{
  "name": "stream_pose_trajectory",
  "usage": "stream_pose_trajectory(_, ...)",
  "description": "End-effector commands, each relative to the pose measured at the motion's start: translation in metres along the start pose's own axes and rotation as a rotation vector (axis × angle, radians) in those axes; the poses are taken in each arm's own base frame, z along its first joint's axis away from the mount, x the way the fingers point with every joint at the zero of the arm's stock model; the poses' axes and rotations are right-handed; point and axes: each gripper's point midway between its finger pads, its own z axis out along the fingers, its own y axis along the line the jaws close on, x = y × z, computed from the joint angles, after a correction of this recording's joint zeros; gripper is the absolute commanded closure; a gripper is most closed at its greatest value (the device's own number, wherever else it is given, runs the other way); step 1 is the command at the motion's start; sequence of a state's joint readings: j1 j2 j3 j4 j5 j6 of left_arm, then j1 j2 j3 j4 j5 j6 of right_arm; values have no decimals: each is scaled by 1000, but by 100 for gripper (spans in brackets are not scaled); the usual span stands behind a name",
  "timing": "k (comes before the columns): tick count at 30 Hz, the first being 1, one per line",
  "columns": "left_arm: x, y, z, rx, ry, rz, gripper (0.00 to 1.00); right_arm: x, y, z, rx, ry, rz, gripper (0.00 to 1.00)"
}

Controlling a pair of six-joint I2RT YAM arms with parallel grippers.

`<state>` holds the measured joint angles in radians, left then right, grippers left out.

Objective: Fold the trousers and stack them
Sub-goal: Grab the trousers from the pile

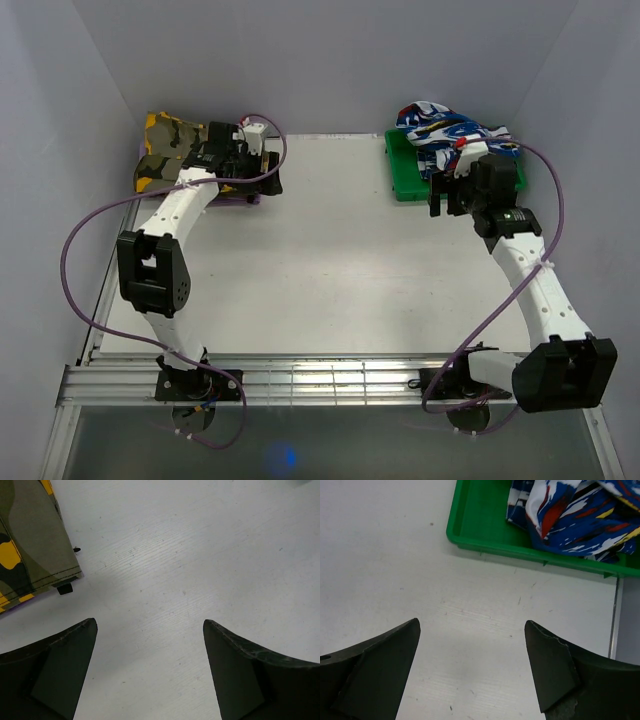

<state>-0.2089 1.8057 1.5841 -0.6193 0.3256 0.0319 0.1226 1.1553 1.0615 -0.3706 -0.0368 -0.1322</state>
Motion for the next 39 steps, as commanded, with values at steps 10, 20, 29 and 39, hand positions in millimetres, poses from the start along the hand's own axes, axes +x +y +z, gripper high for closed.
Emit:
stream_pose_trajectory(10,-69,-14,-60,203,-114,-100,2,-126,-117,121,188,-86,31,10)
stream_pose_trajectory(20,-54,48,-79,164,-102,-213,2,-72,-156,256,188,66,-182,10)
stream_pose_trajectory(29,-36,61,-86,97,-67,-201,2,16,-174,301,271,242,-204,10)
stream_pose_trajectory(39,-39,66,-82,91,-57,-206,2,-56,-192,265,361,119,-266,92)
